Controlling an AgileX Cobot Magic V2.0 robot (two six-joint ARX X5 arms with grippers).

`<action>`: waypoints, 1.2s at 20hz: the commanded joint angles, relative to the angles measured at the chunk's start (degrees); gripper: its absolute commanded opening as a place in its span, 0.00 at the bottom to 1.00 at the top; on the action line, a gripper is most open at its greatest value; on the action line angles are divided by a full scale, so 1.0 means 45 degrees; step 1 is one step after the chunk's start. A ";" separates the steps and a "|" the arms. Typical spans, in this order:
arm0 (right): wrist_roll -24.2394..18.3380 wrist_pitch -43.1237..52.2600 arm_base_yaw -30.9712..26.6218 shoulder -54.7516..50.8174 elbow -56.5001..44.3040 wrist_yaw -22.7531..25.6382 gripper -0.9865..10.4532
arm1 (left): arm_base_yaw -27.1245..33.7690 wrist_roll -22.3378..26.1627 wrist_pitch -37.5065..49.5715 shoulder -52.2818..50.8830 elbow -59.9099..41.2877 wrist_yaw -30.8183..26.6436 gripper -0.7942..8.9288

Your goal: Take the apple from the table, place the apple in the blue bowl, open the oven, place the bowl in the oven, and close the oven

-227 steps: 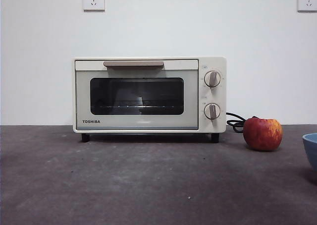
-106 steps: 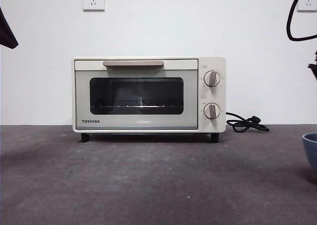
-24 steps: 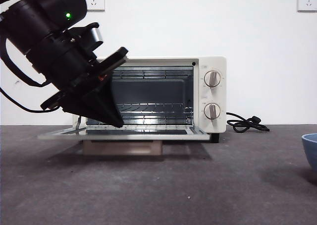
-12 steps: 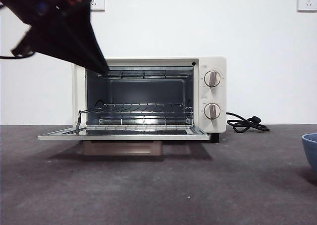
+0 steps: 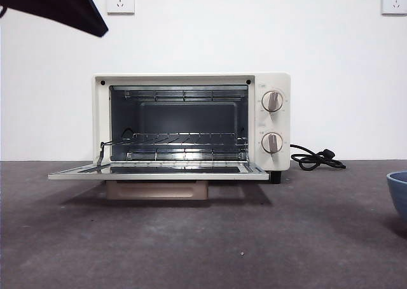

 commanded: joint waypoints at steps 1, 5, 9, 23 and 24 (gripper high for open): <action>-0.0379 0.0306 -0.0068 0.0534 0.0034 -0.0505 0.28 | -0.0058 0.0185 -0.0019 -0.0180 -0.0141 0.0000 0.08; -0.0369 0.0636 -0.0068 0.1496 0.0034 -0.0865 0.28 | -0.0058 0.0185 -0.0092 -0.0238 -0.0141 0.0000 0.08; -0.0559 0.0753 -0.0068 0.2623 0.0034 -0.0840 0.27 | -0.0058 0.0185 -0.0189 -0.0248 -0.0141 0.0000 0.08; 0.0325 0.0656 0.1180 0.1778 0.1957 -0.1316 0.08 | -0.0058 0.0024 -0.0903 -0.0641 -0.0141 0.0053 0.08; 0.0607 0.0738 0.1724 0.1967 0.2288 -0.1311 0.08 | -0.0058 0.0000 -0.0947 -0.0714 -0.0141 0.0049 0.08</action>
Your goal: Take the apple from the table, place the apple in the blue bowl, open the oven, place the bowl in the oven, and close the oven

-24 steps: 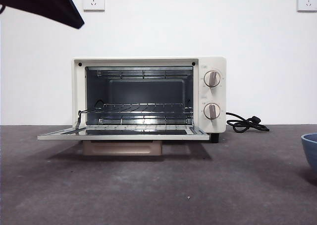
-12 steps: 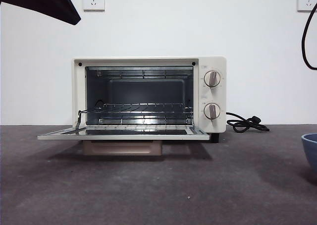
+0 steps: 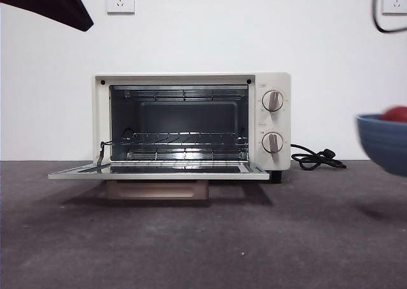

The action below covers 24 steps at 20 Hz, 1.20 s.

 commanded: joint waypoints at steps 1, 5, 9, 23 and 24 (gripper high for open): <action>0.1020 0.0257 0.1171 0.0559 0.0787 -0.0180 0.08 | -0.0053 0.0010 -0.0015 -0.0214 -0.0141 0.0034 0.08; 0.2142 0.0364 0.3172 0.2560 0.2861 -0.0262 0.08 | -0.0053 -0.0049 -0.0034 -0.0466 -0.0136 -0.0005 0.08; 0.3036 -0.0024 0.4663 0.4920 0.5736 -0.0384 0.08 | -0.0053 -0.0097 -0.0277 -0.0588 -0.0136 0.0000 0.08; 0.7509 -0.1855 0.5600 1.0613 1.3916 -0.2079 0.08 | -0.0053 -0.0087 -0.0447 -0.0874 -0.0136 0.0024 0.08; 0.7839 -0.1666 0.5600 1.0700 1.3916 -0.1996 0.08 | -0.0053 -0.0087 -0.0447 -0.0884 -0.0141 0.0024 0.08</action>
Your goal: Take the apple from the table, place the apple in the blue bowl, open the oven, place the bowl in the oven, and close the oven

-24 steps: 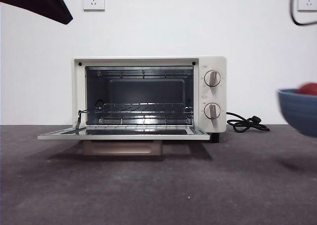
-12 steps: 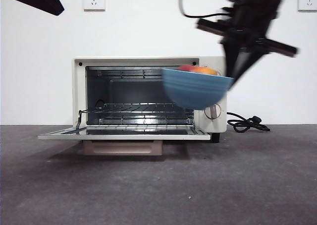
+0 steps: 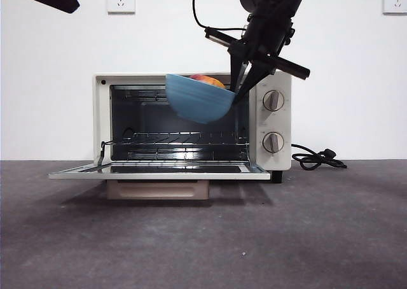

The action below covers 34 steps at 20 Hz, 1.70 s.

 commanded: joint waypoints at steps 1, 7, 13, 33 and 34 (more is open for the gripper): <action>0.1258 0.0335 0.0049 0.0321 0.0073 0.0097 0.08 | -0.0053 -0.0039 0.0005 -0.0068 -0.0136 0.0010 0.08; 0.2161 0.0816 0.0049 0.0359 0.0073 0.2025 0.08 | -0.0053 -0.0034 -0.0053 -0.0131 -0.0136 0.0010 0.08; 0.2142 0.0855 0.0049 0.0578 0.0073 0.2132 0.08 | -0.0053 -0.0034 -0.0068 -0.0204 -0.0136 0.0015 0.08; 0.1515 0.1224 0.0058 0.0695 0.0049 0.2322 0.26 | -0.0049 0.0010 -0.0627 -0.0457 -0.0136 0.0000 0.08; 0.1443 0.1219 0.0058 0.0695 0.0049 0.2424 0.26 | -0.0049 0.0010 -0.0631 -0.0457 -0.0136 0.0000 0.08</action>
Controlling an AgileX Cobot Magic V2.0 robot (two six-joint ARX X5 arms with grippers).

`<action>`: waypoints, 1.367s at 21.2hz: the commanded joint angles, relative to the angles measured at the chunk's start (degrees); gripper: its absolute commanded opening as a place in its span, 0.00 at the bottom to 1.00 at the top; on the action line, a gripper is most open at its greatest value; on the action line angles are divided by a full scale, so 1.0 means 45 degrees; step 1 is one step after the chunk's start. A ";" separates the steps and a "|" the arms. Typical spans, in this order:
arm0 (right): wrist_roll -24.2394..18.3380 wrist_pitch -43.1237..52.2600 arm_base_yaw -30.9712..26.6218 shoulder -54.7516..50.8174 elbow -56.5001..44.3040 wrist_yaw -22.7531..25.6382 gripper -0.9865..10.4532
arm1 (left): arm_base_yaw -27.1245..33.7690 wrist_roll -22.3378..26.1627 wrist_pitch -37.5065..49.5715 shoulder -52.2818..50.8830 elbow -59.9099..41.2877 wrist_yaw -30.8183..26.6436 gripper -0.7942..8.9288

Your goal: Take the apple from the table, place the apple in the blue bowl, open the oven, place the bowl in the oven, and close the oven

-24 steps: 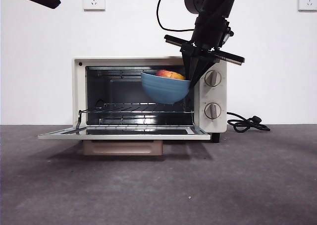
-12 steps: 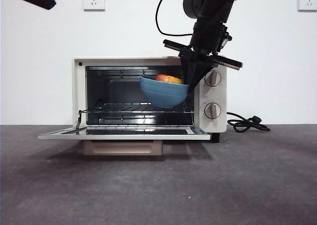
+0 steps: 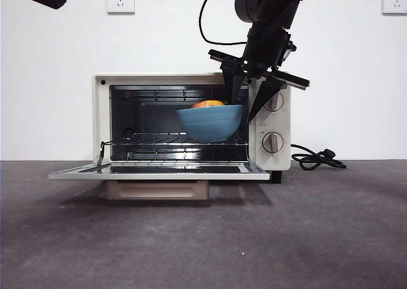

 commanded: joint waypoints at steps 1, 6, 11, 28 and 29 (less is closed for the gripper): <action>-0.0529 0.0044 0.0053 0.0194 0.0053 0.0194 0.26 | -0.0049 0.0019 -0.0010 -0.0044 -0.0136 0.0000 0.08; -0.1991 0.0044 0.0053 0.0180 0.0053 0.0753 0.26 | -0.0049 0.0019 -0.0306 -0.0126 -0.0136 -0.0044 0.08; -0.2555 0.0233 0.0053 0.0107 0.0058 0.1001 0.26 | -0.0049 0.0024 -0.0418 -0.0126 -0.0136 -0.0044 0.08; -0.4410 0.0831 0.0058 -0.1433 0.0058 0.1613 0.26 | -0.0039 0.0209 -0.0379 -0.0107 -0.0136 -0.0845 0.08; -0.4605 0.0772 0.0063 -0.1574 0.0058 0.1617 0.26 | -0.0024 0.0272 -0.0369 -0.0087 -0.0136 -0.0986 0.08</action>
